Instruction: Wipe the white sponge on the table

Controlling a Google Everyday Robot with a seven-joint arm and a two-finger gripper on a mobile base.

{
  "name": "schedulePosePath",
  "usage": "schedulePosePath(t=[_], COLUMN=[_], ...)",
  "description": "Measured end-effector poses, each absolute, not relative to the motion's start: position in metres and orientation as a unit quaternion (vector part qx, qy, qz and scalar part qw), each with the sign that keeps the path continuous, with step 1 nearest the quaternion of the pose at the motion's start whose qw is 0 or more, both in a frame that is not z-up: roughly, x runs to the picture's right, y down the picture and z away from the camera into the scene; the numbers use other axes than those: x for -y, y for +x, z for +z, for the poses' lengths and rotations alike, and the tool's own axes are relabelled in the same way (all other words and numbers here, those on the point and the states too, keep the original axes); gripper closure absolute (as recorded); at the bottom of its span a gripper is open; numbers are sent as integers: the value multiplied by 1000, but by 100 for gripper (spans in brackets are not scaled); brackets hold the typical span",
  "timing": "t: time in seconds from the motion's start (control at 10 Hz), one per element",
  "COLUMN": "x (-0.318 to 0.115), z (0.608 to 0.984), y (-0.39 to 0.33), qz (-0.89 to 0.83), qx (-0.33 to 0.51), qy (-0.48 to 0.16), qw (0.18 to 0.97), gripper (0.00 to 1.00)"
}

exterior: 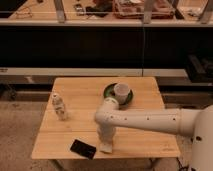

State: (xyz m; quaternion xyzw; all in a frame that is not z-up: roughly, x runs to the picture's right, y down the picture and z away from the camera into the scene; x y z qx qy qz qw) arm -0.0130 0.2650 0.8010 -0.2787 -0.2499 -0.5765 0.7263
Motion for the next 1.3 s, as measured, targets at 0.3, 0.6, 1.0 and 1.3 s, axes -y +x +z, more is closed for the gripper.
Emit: schedulePosePath(t=[0.3,0.6,1.0,1.3], x=[-234,-194,-166,-172], z=[817,837,841,835], y=[-25,6,90,135], qz=[-580,-545,-474,-432], qx=[246,226,176,156], qy=[-263,-243,-230,-240], qw=[731,770,832,855], gripper=[100,100,100,100])
